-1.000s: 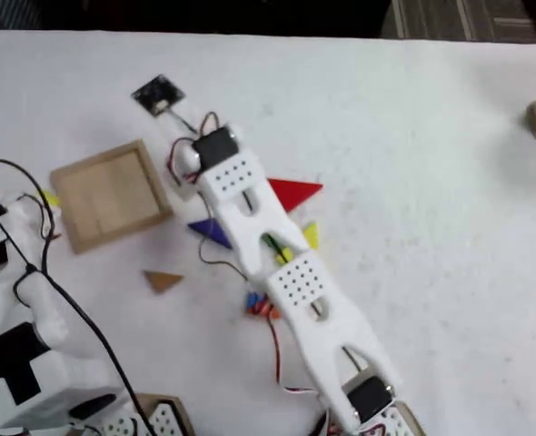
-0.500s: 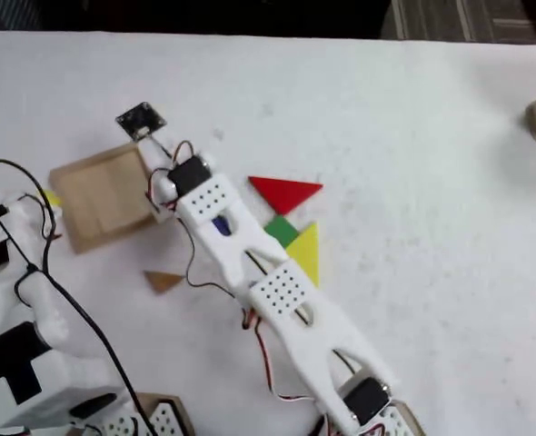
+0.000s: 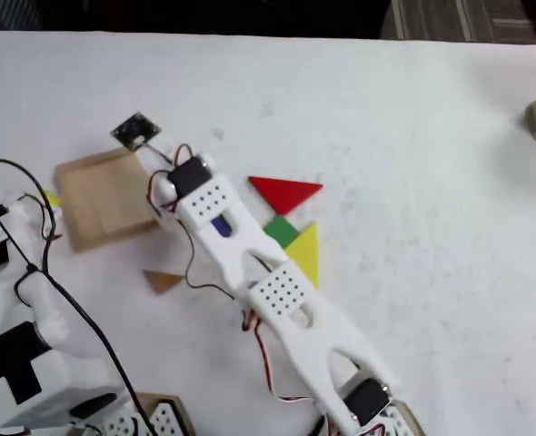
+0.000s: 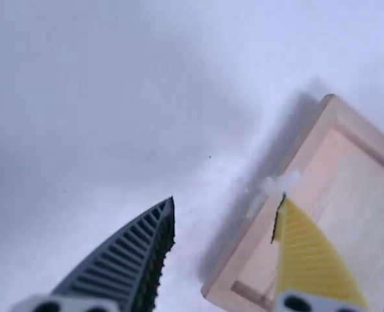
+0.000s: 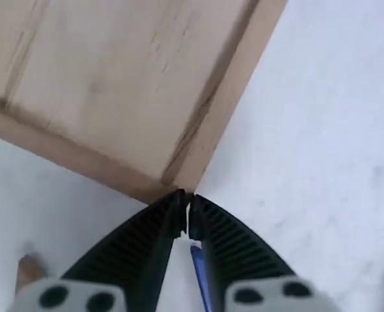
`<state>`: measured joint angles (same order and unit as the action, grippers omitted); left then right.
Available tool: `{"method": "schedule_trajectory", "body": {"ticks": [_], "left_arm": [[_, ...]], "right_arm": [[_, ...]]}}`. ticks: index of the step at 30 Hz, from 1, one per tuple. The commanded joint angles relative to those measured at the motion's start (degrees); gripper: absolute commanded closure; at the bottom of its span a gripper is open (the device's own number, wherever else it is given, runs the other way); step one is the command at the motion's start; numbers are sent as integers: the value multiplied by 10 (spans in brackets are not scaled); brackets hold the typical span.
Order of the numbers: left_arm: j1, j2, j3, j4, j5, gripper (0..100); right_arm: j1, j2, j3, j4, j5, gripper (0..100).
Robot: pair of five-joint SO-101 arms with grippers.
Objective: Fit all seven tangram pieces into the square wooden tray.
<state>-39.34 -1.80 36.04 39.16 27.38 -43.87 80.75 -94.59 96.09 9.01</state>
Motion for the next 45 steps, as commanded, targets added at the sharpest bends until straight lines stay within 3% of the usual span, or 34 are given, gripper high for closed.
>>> {"method": "schedule_trajectory", "body": {"ticks": [1,4,11,15,18,20,28,38,43,45], "left_arm": [[10,-2,-26,-11,-7,731],[10,-2,-26,-11,-8,731],[10,-2,-26,-11,-9,731],[11,-2,-26,-11,-8,731],[11,-2,-26,-11,-8,731],[11,-2,-26,-11,-8,731],[11,-2,-26,-11,-8,731],[11,-2,-25,-14,-9,731],[10,-2,-25,-13,-9,731],[10,-2,-24,-13,-9,731]], "right_arm": [[18,-24,0,29,11,982],[22,-39,-3,32,-1,982],[20,-99,13,27,-125,975],[7,-128,14,1,-220,828],[-3,-117,19,-11,-215,703],[-6,-92,19,-29,-201,684],[-25,-40,-13,-54,-165,721],[-21,-21,53,-81,-160,731],[7,-14,20,-42,-156,920],[8,-13,-8,-16,-118,991]]}}
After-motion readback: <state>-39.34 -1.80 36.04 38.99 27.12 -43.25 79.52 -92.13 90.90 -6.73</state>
